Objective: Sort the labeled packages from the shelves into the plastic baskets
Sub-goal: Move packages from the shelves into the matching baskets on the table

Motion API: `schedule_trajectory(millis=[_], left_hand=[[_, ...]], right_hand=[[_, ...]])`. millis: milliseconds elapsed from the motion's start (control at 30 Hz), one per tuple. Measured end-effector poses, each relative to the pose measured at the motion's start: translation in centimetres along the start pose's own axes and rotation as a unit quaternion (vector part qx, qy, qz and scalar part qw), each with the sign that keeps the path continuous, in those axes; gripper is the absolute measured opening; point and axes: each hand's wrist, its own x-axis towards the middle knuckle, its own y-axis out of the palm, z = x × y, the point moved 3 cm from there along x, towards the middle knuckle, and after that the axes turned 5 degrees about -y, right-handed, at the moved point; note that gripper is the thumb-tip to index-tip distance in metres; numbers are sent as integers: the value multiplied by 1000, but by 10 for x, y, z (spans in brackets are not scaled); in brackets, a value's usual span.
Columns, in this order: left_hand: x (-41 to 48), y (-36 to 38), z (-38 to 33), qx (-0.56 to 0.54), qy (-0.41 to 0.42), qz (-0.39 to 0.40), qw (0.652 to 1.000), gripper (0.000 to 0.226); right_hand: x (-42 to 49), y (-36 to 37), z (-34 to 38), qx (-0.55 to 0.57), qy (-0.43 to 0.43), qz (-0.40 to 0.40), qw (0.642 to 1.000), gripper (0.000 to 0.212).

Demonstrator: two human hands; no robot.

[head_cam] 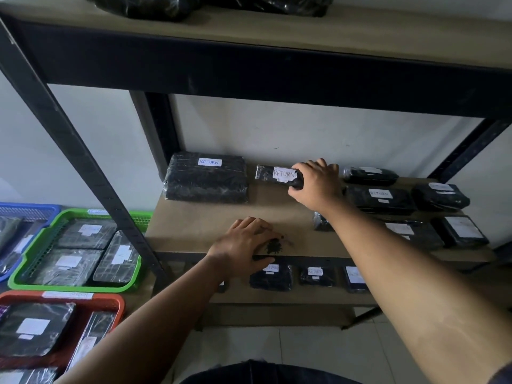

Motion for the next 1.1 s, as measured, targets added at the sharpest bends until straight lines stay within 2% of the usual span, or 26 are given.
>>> schedule_trajectory(millis=[133, 300, 567, 667, 767, 933, 1100], left_hand=[[-2, 5, 0, 28, 26, -10, 999, 62], [-8, 11, -4, 86, 53, -5, 995, 63], [-59, -4, -11, 14, 30, -44, 998, 35], [-88, -8, -16, 7, 28, -74, 997, 29], [-123, -11, -25, -7, -15, -73, 997, 28], [-204, -6, -52, -28, -135, -56, 989, 28], [-292, -5, -65, -64, -221, 4, 973, 30]], right_hand=[[-33, -19, 10, -13, 12, -28, 999, 49], [-76, -40, 21, -30, 10, -16, 999, 54], [-128, -67, 35, -38, -17, -74, 996, 57], [-148, -75, 44, -30, -29, -69, 997, 58], [-174, -82, 56, -13, -23, -59, 998, 57], [-237, -80, 80, 22, -32, -23, 999, 60], [-280, -77, 128, 47, -59, 18, 997, 63]])
